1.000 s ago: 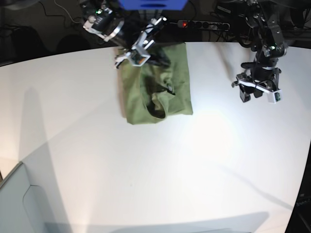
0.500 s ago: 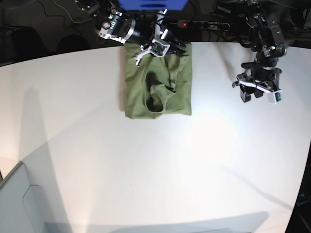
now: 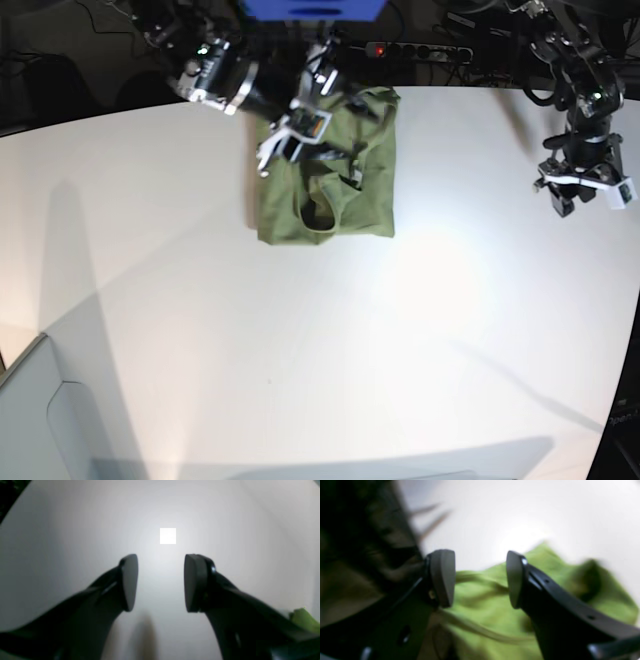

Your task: Fold the T-shirt properly

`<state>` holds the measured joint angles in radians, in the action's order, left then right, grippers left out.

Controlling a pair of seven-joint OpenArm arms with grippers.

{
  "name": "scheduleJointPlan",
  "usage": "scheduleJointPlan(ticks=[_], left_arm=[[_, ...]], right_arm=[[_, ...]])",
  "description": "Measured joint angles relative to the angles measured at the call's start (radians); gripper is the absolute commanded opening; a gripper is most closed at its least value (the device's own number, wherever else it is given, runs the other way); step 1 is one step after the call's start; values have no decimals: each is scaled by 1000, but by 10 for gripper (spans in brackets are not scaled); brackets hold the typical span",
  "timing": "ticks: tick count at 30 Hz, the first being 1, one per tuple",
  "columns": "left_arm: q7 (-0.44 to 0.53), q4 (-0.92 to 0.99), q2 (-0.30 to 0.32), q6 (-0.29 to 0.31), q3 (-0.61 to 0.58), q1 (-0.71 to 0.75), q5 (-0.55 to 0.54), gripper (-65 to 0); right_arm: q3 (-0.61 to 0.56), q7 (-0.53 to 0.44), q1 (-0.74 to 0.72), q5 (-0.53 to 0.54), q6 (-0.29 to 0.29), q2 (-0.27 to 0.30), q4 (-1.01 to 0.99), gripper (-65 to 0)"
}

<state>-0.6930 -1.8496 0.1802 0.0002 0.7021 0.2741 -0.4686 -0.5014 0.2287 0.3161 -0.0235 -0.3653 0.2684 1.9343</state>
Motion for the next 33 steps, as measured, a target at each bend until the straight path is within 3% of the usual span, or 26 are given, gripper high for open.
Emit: scheduleJointPlan(ticks=[6, 12, 22, 33], left_arm=[[0, 0, 0, 0, 22, 9, 1, -359], [-3, 0, -9, 0, 22, 32, -2, -359], [-4, 0, -11, 0, 23, 58, -2, -359], [0, 0, -12, 0, 22, 45, -3, -359]], right_arm=[[152, 0, 1, -1, 0, -117, -51, -293], [157, 11, -17, -7, 0, -158, -132, -290], [233, 6, -49, -3, 0, -164, -208, -293], [182, 4, -56, -2, 0, -164, -264, -299]])
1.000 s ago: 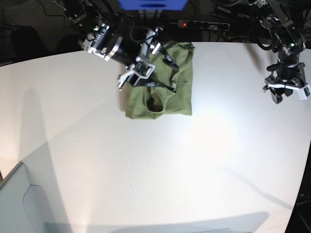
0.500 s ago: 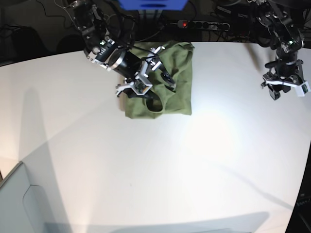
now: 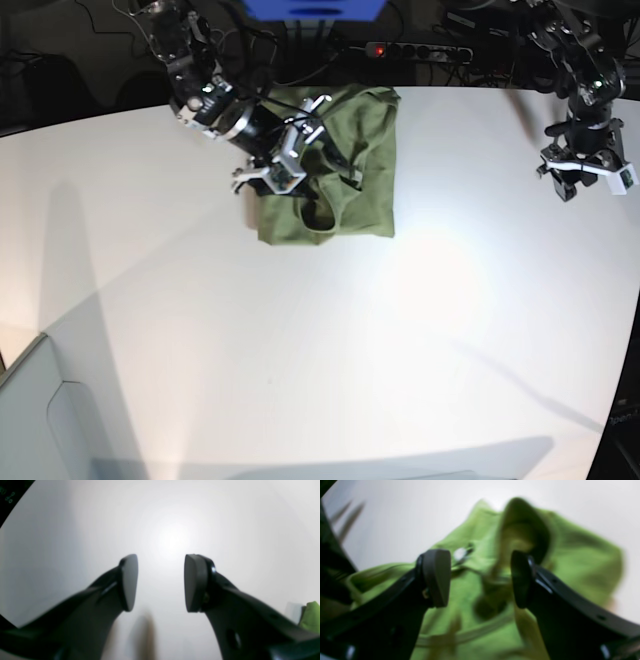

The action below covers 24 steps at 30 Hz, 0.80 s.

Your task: Fold the T-shirt properly

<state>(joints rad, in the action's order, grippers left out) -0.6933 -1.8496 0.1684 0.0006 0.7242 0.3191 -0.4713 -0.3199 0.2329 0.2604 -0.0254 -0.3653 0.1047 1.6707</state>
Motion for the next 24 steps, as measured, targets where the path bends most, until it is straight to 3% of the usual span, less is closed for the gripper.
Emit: scheduleJointPlan(ticks=[3, 8, 16, 24], left_arm=[[0, 0, 0, 0, 0, 0, 0, -359], [0, 0, 0, 0, 0, 2, 0, -359], [0, 0, 0, 0, 0, 5, 0, -359], [0, 0, 0, 0, 0, 31, 0, -359]], right_arm=[[-4, 3, -2, -1, 0, -3, -22, -361], [-2, 2, -51, -1, 0, -7, -22, -650], [-14, 5, -82, -1, 0, -27, -19, -648], [-55, 9, -134, -1, 0, -108, -23, -648]])
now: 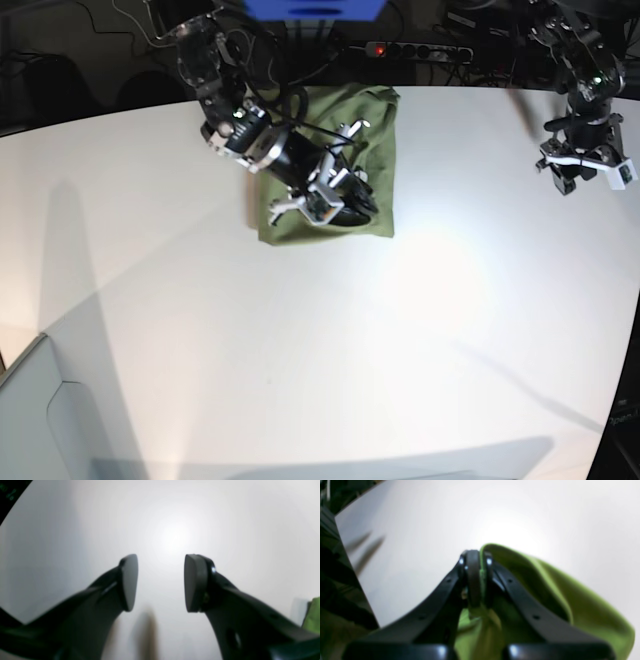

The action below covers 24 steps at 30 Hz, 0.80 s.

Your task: Fold the T-shirt properly

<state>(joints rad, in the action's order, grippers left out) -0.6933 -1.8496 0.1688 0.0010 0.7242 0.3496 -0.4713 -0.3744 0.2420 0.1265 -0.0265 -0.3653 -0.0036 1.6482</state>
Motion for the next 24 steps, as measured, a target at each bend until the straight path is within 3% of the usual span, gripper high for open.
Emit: scheduleJointPlan(ticks=[7, 14, 24], left_arm=[[0, 0, -2, 0, 0, 0, -2, -359], [0, 0, 9, 0, 0, 16, 0, -359], [0, 0, 9, 0, -2, 16, 1, -359]], right_arm=[[-35, -4, -101, 1, 0, -74, -108, -648], [-31, -12, -165, 1, 0, -102, -230, -648], [-30, -14, -190, 2, 0, -124, -184, -648]])
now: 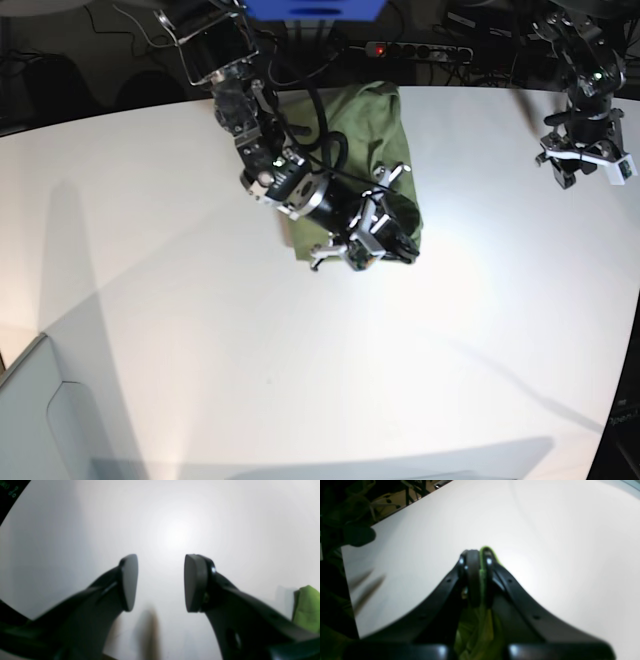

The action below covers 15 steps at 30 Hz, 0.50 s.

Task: Fold the T-shirt properly
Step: 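Drag the green bundle with the right gripper toward the left gripper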

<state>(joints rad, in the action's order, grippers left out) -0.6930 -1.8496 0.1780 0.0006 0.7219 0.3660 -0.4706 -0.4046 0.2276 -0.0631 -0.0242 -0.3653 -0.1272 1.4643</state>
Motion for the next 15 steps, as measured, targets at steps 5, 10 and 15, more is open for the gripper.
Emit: scheduleJointPlan(ticks=[5, 10, 15], left_arm=[[0, 0, 0, 0, -5, 0, 0, -359], [0, 0, -2, 0, -5, -1, -2, -359], [-3, -50, -11, 0, -5, 3, -1, -359]], right_arm=[[-9, -1, -6, -1, 0, -3, -46, -646], [-119, 3, -33, -2, 0, 5, -96, -459], [-135, -21, -18, -2, -1, -1, -84, -277]])
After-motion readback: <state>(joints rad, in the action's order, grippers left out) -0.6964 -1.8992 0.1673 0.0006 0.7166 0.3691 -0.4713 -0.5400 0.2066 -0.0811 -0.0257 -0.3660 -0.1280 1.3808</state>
